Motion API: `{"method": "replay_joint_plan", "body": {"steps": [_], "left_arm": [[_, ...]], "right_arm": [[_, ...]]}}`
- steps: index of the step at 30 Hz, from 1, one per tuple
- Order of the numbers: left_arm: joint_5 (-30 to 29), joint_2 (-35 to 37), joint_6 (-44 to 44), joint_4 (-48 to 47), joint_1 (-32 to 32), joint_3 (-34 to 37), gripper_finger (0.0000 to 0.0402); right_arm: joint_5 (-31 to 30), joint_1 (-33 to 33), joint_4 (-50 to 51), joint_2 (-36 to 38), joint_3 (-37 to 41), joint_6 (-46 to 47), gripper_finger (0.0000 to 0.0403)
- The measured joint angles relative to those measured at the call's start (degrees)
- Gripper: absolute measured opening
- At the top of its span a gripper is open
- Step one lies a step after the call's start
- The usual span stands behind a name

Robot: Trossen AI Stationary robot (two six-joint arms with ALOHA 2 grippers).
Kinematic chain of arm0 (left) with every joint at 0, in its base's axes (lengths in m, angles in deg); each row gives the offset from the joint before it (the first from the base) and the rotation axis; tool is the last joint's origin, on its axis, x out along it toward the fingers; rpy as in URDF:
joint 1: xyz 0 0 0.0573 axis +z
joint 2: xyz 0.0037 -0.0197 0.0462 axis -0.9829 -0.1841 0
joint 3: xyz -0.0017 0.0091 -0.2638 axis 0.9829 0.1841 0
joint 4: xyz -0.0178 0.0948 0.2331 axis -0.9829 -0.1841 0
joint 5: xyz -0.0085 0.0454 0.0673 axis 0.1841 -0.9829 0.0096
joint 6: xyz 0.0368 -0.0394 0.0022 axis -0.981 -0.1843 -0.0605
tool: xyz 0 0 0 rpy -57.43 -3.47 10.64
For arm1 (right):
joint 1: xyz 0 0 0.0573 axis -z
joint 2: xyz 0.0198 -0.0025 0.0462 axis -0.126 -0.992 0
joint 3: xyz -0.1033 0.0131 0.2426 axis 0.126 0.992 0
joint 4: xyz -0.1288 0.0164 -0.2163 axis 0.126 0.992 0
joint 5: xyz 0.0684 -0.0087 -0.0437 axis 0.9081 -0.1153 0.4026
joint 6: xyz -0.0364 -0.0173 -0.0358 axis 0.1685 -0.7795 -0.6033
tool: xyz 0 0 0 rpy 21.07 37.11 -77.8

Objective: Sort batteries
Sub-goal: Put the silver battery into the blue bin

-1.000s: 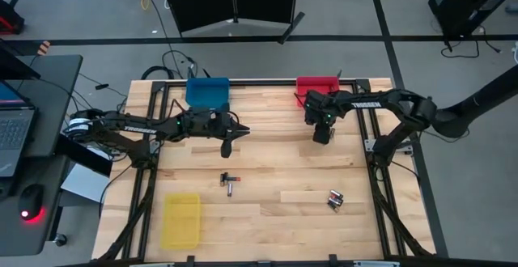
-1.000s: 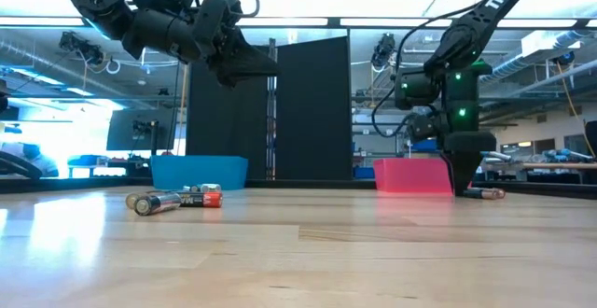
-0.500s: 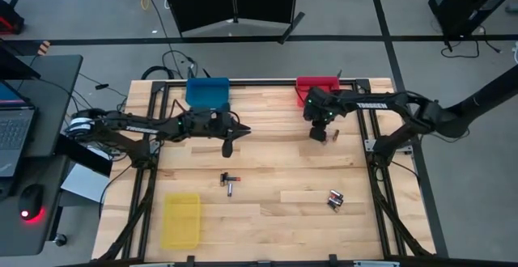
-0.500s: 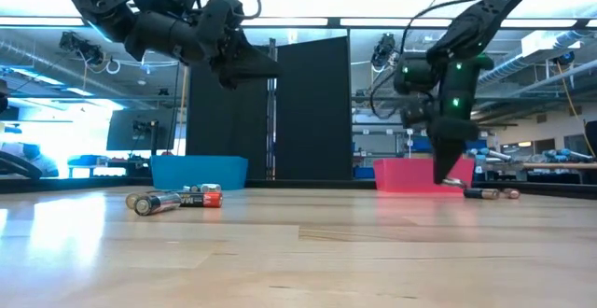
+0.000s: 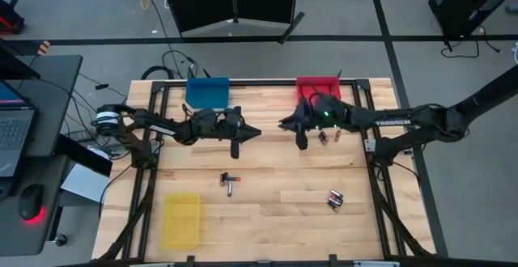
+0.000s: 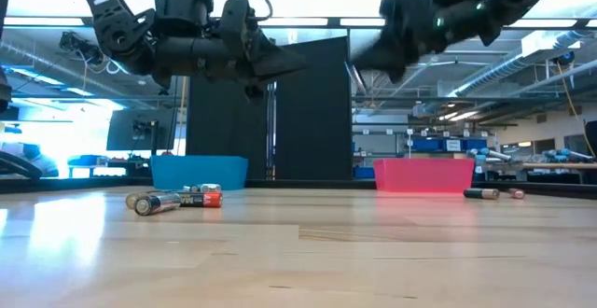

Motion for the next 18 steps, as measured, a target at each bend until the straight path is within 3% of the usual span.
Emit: {"method": "replay_joint_plan", "body": {"steps": [6,12,18], "left_arm": [[-0.09,-2.05,1.04,0.49,-2.35,-2.79,0.0081],[-0.34,-2.08,-1.92,0.65,-5.12,-5.28,0.0144],[-0.64,-2.07,-2.07,-0.58,-6.1,-7.39,0.0182]], "right_arm": [[-3.49,-7.45,-12.28,0.11,0.75,0.05,0.0057],[-5.07,-9.73,-13.63,0.11,0.75,-0.3,0.0057],[-4.91,-10.43,-16.29,0.11,0.75,-0.41,0.0057]]}}
